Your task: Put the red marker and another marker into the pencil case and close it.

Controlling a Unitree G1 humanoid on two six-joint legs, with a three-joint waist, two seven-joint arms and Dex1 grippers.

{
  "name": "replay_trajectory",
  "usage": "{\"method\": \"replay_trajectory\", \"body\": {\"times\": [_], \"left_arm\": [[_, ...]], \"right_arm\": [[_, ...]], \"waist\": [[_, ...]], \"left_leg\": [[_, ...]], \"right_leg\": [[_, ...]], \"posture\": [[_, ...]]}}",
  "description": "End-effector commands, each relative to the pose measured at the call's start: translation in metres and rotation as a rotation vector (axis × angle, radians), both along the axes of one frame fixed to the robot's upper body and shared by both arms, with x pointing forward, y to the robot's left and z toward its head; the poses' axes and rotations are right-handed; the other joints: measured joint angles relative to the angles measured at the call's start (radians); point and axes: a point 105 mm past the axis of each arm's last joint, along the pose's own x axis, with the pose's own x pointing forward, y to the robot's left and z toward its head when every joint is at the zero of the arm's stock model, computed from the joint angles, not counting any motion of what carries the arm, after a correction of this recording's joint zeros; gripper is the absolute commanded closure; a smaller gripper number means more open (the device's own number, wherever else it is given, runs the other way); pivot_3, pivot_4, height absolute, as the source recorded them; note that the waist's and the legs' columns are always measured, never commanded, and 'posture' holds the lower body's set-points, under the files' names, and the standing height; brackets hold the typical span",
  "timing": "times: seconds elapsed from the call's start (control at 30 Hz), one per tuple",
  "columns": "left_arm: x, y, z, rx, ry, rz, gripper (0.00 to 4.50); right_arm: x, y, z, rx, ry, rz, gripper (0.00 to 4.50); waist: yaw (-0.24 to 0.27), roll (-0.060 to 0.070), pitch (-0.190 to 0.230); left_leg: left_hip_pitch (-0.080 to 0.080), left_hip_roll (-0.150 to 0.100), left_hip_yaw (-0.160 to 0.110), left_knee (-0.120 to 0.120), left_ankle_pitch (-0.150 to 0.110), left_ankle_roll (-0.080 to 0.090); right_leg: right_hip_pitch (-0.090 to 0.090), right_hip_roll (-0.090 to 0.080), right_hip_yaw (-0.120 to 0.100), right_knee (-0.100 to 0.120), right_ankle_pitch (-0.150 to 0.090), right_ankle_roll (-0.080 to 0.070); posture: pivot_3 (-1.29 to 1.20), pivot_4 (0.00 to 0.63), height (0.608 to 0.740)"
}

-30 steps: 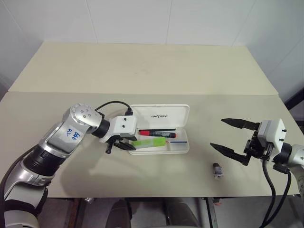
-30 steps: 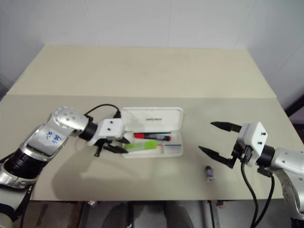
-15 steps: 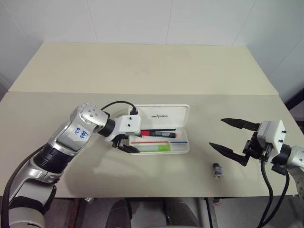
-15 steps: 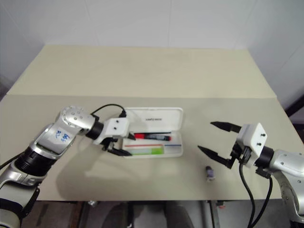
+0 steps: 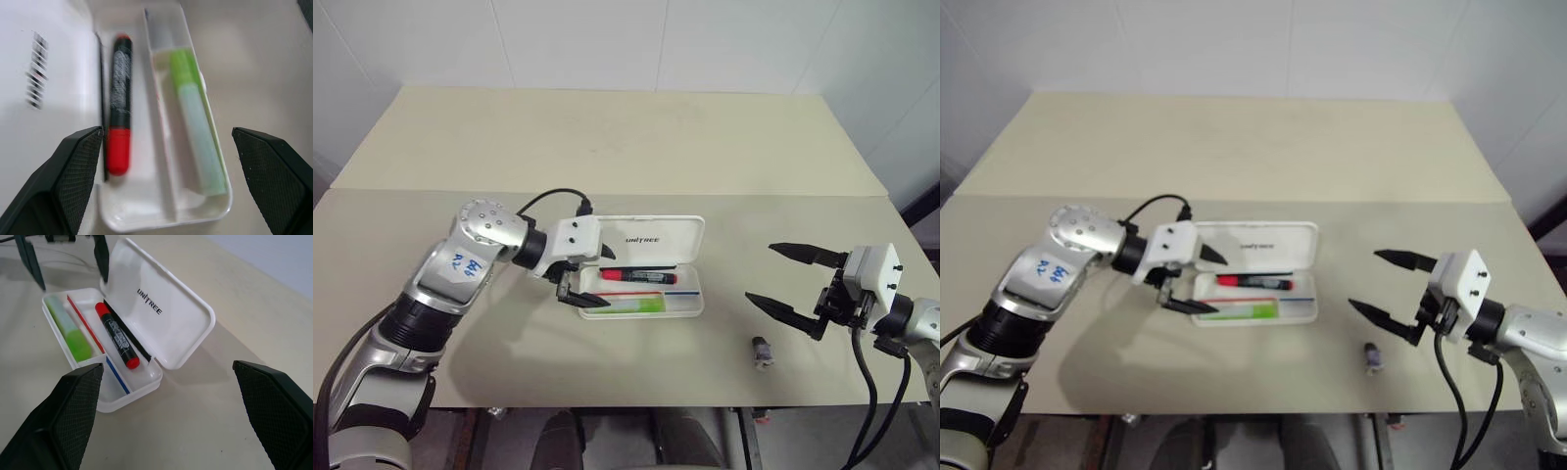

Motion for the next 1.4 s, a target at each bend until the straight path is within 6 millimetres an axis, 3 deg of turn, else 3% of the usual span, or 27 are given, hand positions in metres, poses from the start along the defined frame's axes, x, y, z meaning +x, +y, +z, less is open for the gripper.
{"method": "replay_trajectory", "body": {"times": [0.03, 0.3, 0.4, 0.63, 0.77, 0.93, 1.4], "left_arm": [[-0.008, 0.007, 0.016, -0.073, -0.037, -0.041, 0.02], [-0.021, 0.016, 0.036, -0.225, -0.079, -0.072, 0.02], [-0.022, 0.019, 0.031, -0.240, -0.069, -0.067, 0.02], [-0.025, 0.006, 0.017, -0.306, -0.029, -0.076, 0.02], [-0.025, 0.005, 0.013, -0.309, -0.010, -0.093, 0.02], [-0.020, 0.005, 0.011, -0.298, -0.020, -0.096, 0.02], [-0.023, 0.012, 0.007, -0.285, -0.026, -0.065, 0.02]], "right_arm": [[-0.002, -0.007, 0.005, -0.011, 0.027, -0.012, 0.00], [-0.007, -0.044, -0.003, -0.164, 0.201, -0.183, 0.00], [-0.010, -0.052, 0.001, -0.193, 0.232, -0.231, 0.00], [-0.024, -0.075, 0.005, -0.238, 0.352, -0.443, 0.00], [-0.042, -0.060, 0.006, -0.249, 0.438, -0.418, 0.00], [-0.054, -0.050, -0.010, -0.234, 0.642, -0.546, 0.00], [-0.062, -0.014, -0.040, -0.067, 0.896, -0.493, 0.00]], "waist": [[-0.001, 0.000, 0.000], [0.005, 0.000, 0.000], [0.005, 0.000, 0.000], [0.003, 0.000, 0.000], [0.003, 0.000, 0.000], [0.001, 0.000, 0.000], [-0.002, -0.001, 0.000]], "left_leg": [[0.000, 0.000, 0.000, 0.000, 0.000, 0.000], [0.000, 0.000, 0.000, 0.000, 0.000, 0.000], [0.000, 0.000, 0.000, 0.000, 0.000, 0.000], [0.000, 0.000, 0.000, 0.000, -0.001, 0.001], [0.000, 0.000, 0.000, -0.001, -0.001, 0.001], [0.000, 0.000, 0.000, -0.001, -0.001, 0.001], [-0.003, 0.001, 0.002, -0.005, -0.003, 0.004]], "right_leg": [[0.000, 0.000, 0.000, 0.000, 0.000, 0.000], [0.000, -0.001, 0.000, -0.001, 0.000, 0.000], [0.001, -0.001, 0.000, -0.002, 0.000, -0.001], [0.003, -0.001, 0.000, -0.009, -0.001, -0.002], [0.003, -0.001, 0.000, -0.009, -0.001, -0.002], [0.004, -0.001, 0.000, -0.012, -0.002, -0.004], [0.004, -0.002, 0.001, -0.021, 0.001, -0.004]], "posture": [[0.00, 0.150, 0.740], [0.00, 0.150, 0.740], [0.00, 0.150, 0.740], [0.00, 0.150, 0.740], [0.00, 0.150, 0.740], [0.00, 0.150, 0.740], [0.00, 0.150, 0.740]]}}
